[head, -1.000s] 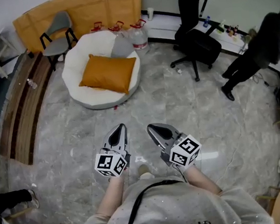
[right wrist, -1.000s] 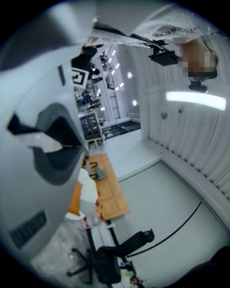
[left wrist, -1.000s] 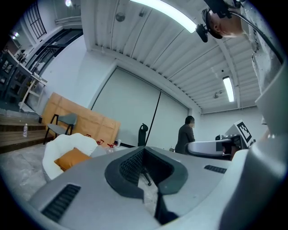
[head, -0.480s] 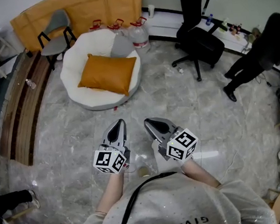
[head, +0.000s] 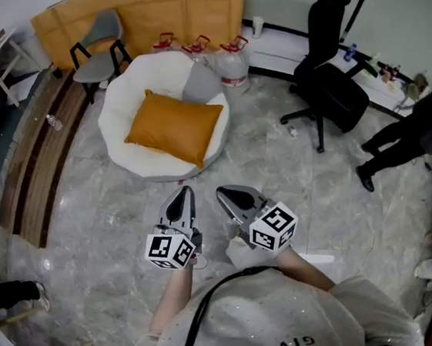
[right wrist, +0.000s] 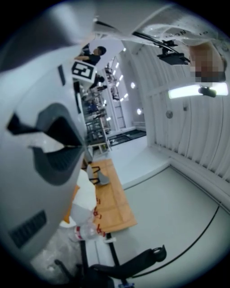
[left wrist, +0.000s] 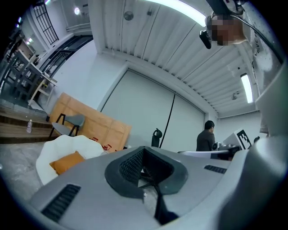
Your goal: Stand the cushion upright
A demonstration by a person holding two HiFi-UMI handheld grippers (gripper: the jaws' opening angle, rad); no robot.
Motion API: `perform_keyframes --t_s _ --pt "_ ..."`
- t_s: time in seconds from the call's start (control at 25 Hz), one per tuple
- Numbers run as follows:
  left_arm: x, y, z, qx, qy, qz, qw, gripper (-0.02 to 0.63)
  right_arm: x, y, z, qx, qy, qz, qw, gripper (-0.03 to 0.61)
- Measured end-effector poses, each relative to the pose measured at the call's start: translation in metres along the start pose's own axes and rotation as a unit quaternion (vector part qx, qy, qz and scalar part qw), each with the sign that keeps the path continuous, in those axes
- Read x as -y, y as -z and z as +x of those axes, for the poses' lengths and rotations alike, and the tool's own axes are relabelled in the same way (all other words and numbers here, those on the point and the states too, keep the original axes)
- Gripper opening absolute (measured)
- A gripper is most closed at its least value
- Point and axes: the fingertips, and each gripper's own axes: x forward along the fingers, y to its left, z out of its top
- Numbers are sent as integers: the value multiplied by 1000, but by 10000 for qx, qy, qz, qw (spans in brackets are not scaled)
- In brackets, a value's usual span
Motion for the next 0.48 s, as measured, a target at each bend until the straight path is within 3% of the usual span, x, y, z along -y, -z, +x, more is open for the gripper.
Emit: perform_keyframes --t_s 0.16,0.48 --pt "-5 13 42 84 -285 -203 9994 23 46 -6 8 -150 -99 -64 9998 17" --pt "-20 23 113 200 -710 -226 9970 23 126 -20 22 -264 -262 86 9993 17"
